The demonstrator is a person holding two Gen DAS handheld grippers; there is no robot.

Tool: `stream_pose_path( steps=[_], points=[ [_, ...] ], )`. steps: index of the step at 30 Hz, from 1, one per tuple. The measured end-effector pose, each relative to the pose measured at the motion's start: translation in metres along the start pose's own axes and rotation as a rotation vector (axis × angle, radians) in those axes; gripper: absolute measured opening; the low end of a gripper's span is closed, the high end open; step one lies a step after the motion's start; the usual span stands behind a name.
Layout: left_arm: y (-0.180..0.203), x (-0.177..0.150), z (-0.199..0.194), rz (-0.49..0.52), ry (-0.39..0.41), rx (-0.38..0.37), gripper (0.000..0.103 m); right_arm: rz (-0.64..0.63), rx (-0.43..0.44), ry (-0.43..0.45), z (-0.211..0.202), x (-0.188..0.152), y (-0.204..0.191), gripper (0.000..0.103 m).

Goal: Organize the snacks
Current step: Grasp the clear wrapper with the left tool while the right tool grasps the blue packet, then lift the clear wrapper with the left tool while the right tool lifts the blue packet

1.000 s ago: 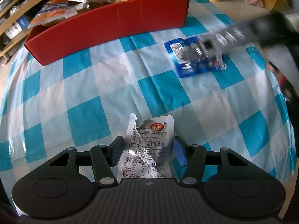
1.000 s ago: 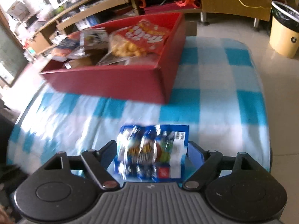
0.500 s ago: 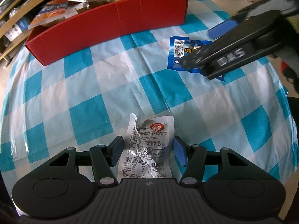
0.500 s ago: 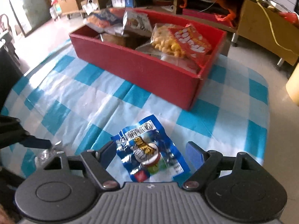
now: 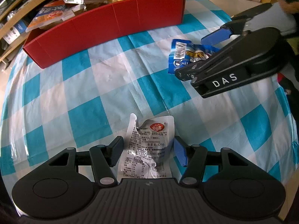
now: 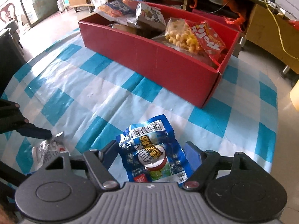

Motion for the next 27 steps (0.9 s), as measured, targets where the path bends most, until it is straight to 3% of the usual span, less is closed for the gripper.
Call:
stream_pose_path(
  steps=[14,27],
  points=[
    [-0.001,0.002,-0.008,-0.003,0.025,0.006,0.065,0.074,0.026,0.079,-0.029,0.004,-0.004,0.068],
    [-0.022,0.028,-0.037,-0.06,0.129,0.04,0.065,0.131,0.015,0.162,-0.051,0.024,0.008,0.068]
  ],
)
Point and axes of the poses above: each gripper's, at about its wrist camera, not at the fingertips, and z roughly the way its jaws point, y to its right, x to its top, the point moved 8 cm from there along z, roughly the way its jaws point, and after that the axes turned 5 degrees about -x, right-handed, at the moved point
